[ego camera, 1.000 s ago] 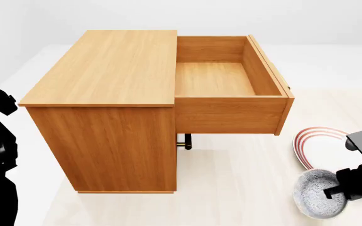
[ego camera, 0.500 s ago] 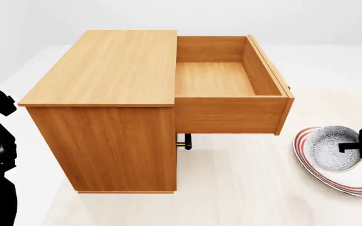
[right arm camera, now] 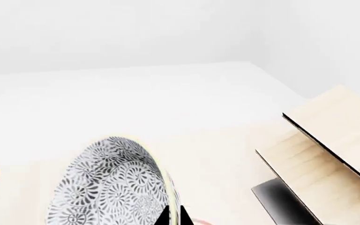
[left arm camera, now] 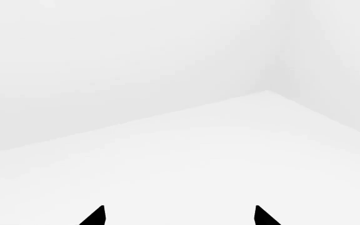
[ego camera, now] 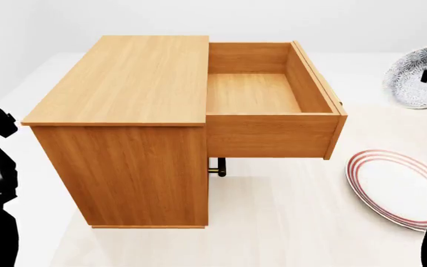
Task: Open the top drawer of the cabinet and put the bowl in it.
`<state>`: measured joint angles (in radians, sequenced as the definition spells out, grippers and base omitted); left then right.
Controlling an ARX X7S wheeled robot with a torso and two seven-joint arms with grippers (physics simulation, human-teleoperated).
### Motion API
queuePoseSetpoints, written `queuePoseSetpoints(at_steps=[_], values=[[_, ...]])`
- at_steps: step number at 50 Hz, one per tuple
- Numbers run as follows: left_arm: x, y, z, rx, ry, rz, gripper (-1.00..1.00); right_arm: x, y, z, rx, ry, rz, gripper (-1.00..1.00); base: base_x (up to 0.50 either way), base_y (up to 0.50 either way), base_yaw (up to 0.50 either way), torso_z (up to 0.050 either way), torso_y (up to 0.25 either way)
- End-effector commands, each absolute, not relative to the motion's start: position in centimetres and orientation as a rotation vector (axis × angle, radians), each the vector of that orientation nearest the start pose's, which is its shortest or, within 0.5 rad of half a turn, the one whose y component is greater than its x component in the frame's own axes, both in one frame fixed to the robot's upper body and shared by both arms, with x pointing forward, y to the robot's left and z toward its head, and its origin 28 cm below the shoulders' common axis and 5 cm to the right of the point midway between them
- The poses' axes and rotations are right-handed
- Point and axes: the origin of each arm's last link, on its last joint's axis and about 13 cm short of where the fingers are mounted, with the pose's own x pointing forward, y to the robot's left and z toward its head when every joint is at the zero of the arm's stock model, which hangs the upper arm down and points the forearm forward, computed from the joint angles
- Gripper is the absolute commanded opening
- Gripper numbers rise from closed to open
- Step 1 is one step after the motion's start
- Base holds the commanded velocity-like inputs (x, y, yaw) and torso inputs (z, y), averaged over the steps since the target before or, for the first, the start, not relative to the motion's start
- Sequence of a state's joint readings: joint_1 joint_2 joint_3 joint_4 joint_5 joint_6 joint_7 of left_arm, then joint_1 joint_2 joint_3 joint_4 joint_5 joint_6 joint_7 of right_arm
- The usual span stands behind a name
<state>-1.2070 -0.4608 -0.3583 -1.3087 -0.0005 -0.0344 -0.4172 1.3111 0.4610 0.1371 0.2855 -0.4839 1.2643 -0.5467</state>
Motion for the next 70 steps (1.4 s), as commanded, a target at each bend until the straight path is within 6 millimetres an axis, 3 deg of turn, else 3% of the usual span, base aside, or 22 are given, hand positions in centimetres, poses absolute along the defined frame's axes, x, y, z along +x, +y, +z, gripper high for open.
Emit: queuePoseSetpoints(at_steps=[1,13,23,44,70], values=[[37.3,40.9,15.5,-0.196,0.093,0.955,1.0,31.3,-27.4,36.5,-0.051,0.096,-0.421,-1.0,0.0,0.0,0.0,0.0,0.0],[37.2,40.9,15.3,-0.196,0.097,0.954,1.0,31.7,-24.7,40.3,-0.097,-0.021,-0.375,-1.0,0.0,0.0,0.0,0.0,0.001],[37.3,40.8,15.3,-0.194,0.099,0.953,1.0,33.0,-22.2,41.4,-0.113,-0.047,-0.302,-1.0,0.0,0.0,0.0,0.0,0.0],[37.2,40.8,15.1,-0.193,0.102,0.953,1.0,35.8,-15.9,39.3,-0.22,0.022,-0.054,-1.0,0.0,0.0,0.0,0.0,0.0],[37.3,40.7,15.1,-0.192,0.103,0.953,1.0,36.1,-12.4,36.3,-0.311,0.197,0.106,-1.0,0.0,0.0,0.0,0.001,0.0]])
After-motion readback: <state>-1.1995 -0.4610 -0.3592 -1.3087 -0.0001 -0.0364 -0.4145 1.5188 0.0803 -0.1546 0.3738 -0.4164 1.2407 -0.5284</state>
